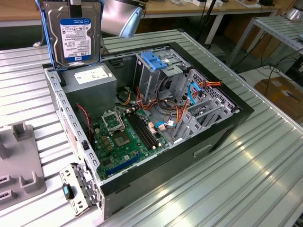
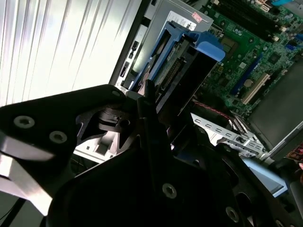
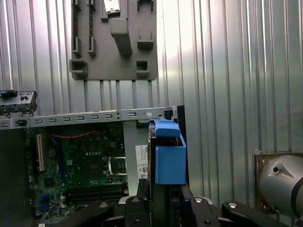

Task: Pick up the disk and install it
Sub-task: 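Pick up the disk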

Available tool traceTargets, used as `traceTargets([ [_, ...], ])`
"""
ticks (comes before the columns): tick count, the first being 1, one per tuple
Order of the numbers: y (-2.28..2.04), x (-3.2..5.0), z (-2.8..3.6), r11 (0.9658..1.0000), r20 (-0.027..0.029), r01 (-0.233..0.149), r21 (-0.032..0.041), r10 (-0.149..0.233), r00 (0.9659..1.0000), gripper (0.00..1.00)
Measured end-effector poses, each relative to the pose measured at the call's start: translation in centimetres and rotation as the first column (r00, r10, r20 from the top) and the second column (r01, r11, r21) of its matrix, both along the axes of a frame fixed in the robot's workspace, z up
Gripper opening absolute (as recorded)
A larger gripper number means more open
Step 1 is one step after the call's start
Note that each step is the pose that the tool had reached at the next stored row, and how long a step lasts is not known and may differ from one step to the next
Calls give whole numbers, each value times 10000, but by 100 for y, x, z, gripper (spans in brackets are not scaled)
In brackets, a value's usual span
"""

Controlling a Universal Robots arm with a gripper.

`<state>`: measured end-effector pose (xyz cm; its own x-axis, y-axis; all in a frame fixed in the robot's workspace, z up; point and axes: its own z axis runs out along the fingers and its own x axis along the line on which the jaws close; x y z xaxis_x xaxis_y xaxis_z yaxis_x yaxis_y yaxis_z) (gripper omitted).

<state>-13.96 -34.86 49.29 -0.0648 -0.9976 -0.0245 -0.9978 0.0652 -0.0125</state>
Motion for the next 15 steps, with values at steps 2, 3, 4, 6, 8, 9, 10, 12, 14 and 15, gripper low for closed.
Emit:
traceTargets([
  [2, 0, 7, 0, 10000, -1, -1, -1, 1, 10000, 35],
  [3, 0, 7, 0, 10000, 0, -1, 0, 1, 10000, 35],
  [4, 0, 8, 0, 10000, 0, -1, 0, 1, 10000, 35],
  [6, 0, 15, 0, 10000, -1, -3, -1, 3, 10000, 35],
  [8, 0, 28, 0, 10000, 0, -1, -1, 1, 10000, 35],
  [9, 0, 32, 0, 10000, 0, -2, 0, 2, 10000, 35],
  [10, 0, 35, 0, 10000, 0, -1, 0, 1, 10000, 35],
  [12, 0, 40, 0, 10000, -1, -1, 0, 1, 10000, 35],
  [14, 0, 46, 0, 10000, -1, -1, -1, 1, 10000, 35],
  [15, 0, 48, 0, 10000, -1, -2, -1, 2, 10000, 35],
])
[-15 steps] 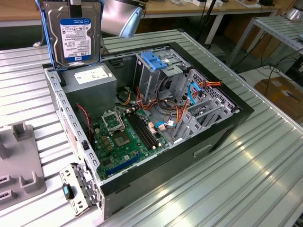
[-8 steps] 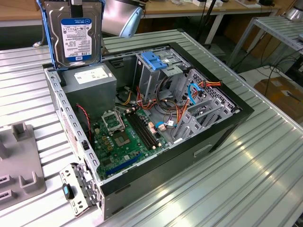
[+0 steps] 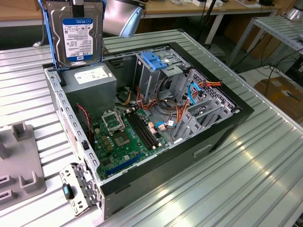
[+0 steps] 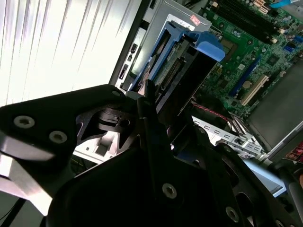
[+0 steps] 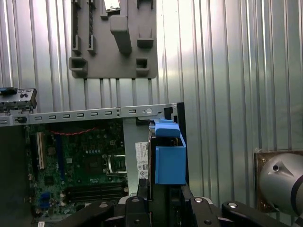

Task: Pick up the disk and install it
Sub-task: 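Pick up the disk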

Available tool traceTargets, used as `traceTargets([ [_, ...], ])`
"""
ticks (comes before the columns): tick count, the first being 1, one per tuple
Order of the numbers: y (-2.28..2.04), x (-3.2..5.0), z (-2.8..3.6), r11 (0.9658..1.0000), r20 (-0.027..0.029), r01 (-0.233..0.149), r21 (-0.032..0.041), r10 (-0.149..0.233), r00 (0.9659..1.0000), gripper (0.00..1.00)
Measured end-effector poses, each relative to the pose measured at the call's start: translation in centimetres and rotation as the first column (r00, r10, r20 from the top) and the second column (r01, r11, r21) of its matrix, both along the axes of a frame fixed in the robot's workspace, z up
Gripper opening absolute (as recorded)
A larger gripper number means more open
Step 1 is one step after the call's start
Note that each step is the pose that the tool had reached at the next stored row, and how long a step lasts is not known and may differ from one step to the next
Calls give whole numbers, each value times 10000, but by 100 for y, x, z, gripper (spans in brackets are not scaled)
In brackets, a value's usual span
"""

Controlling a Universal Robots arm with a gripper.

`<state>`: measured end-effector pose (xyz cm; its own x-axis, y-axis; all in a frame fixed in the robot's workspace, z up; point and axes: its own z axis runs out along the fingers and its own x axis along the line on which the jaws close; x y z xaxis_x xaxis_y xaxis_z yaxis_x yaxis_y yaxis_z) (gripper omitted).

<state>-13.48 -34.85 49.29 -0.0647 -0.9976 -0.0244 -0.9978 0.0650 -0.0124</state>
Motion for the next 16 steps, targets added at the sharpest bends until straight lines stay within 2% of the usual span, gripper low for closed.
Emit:
traceTargets([
  [7, 0, 24, 0, 10000, 0, 0, 0, 0, 10000, 35],
  [16, 0, 98, 0, 10000, 0, 0, 1, 0, 10000, 35],
])
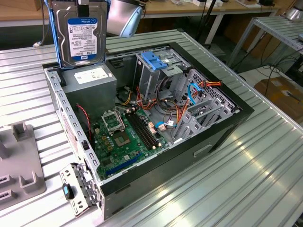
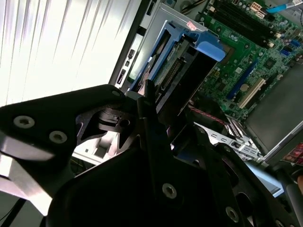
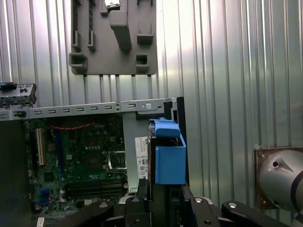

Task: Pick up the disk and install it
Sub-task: 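Pick up the disk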

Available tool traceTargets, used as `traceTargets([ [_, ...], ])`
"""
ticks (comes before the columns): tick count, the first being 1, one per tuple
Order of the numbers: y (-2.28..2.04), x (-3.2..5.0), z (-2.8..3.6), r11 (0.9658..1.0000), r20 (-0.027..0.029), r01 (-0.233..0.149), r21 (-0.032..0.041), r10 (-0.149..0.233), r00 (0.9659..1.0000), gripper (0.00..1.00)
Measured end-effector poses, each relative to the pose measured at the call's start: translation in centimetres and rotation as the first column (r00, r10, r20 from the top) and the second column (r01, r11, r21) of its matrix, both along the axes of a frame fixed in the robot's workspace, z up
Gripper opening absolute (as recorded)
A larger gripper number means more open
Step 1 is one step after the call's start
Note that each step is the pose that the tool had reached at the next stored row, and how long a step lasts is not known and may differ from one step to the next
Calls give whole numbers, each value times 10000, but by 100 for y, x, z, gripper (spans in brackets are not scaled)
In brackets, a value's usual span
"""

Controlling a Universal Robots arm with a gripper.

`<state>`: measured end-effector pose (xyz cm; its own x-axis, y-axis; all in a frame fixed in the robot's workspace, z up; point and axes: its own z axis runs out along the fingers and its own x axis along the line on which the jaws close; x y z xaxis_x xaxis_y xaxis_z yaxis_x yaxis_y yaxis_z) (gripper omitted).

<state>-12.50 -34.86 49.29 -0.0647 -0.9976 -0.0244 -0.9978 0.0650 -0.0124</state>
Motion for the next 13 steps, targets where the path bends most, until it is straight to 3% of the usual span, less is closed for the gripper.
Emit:
traceTargets([
  [13, 0, 113, 0, 10000, -1, 1, -1, -1, 10000, 35],
])
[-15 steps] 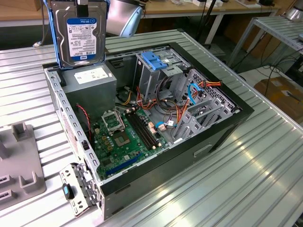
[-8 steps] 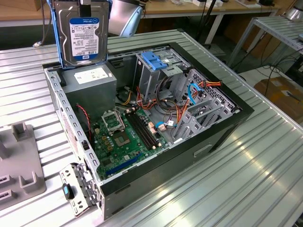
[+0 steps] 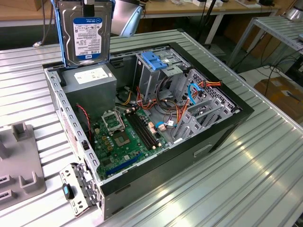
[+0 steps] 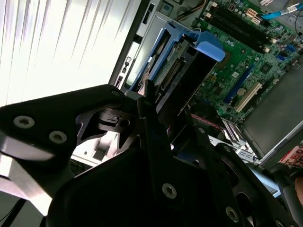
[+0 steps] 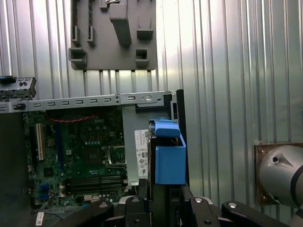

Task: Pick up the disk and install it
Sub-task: 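Pick up the disk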

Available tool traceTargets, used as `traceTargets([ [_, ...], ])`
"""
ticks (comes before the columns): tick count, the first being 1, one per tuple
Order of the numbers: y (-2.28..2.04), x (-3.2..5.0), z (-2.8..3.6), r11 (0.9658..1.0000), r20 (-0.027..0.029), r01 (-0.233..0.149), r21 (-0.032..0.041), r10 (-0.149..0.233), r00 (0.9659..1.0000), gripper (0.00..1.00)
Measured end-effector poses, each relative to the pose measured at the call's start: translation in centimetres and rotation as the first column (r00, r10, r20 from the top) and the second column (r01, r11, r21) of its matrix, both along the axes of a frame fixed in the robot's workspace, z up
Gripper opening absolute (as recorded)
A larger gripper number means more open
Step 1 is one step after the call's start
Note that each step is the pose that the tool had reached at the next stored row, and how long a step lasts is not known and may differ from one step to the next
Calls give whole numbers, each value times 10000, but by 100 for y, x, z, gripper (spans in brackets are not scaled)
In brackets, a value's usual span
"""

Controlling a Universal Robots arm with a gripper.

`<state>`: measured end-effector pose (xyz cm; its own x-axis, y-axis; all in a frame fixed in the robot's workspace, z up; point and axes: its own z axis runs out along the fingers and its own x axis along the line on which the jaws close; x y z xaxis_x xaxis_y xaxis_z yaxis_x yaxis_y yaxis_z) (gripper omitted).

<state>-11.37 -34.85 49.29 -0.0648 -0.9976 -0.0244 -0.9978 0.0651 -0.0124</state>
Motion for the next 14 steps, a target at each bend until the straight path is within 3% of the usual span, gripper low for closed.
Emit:
traceTargets([
  [14, 0, 63, 0, 10000, 0, -1, 0, 1, 10000, 35],
])
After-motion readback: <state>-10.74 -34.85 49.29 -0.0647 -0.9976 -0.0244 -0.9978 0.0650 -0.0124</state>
